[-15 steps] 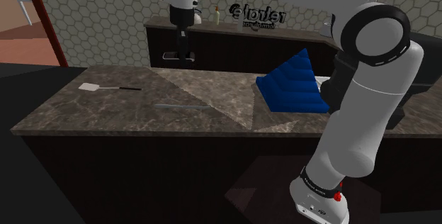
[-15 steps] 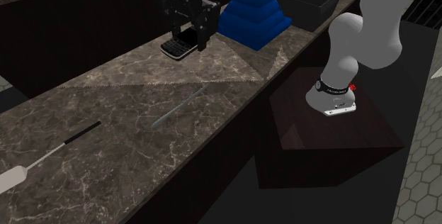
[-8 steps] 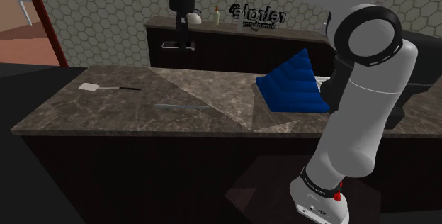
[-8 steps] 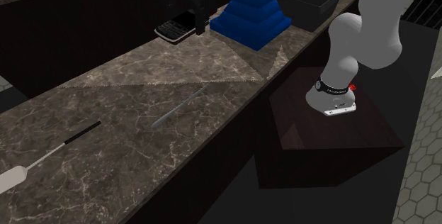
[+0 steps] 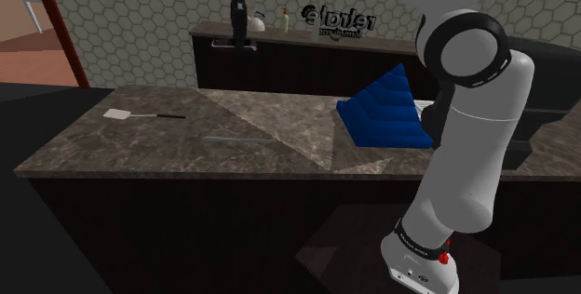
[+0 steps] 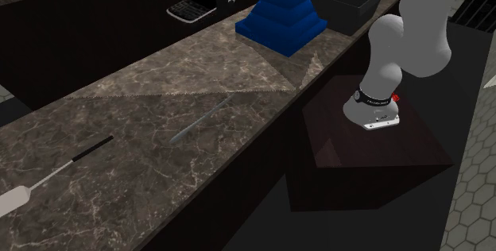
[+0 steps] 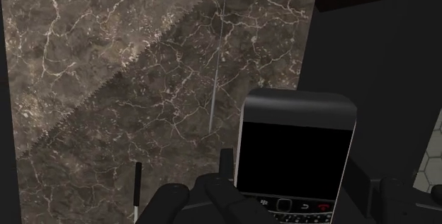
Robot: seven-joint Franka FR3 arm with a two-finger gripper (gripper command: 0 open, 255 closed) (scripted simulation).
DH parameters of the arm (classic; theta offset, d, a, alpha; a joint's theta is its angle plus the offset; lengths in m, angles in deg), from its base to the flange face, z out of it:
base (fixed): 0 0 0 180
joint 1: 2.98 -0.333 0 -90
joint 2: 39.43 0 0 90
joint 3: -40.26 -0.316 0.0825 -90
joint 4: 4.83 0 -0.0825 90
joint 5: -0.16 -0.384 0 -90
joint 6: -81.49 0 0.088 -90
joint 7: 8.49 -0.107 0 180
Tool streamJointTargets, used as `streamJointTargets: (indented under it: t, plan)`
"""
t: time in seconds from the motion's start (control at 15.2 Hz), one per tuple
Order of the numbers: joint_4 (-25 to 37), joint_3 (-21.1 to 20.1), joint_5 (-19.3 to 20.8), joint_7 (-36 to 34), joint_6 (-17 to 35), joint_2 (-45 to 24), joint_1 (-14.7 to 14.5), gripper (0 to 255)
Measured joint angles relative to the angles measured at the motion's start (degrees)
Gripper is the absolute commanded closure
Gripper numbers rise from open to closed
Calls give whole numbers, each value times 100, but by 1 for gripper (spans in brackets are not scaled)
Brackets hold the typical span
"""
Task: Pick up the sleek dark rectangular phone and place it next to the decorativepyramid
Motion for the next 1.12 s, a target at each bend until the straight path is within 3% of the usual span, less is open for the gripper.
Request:
streamJointTargets:
  t: [0.46, 1.12]
  plan:
    - [-1921, 226, -206, 471, 415, 1527, 319, 255]
    - [-3838, 797, -192, 1359, 471, 3410, 644, 255]
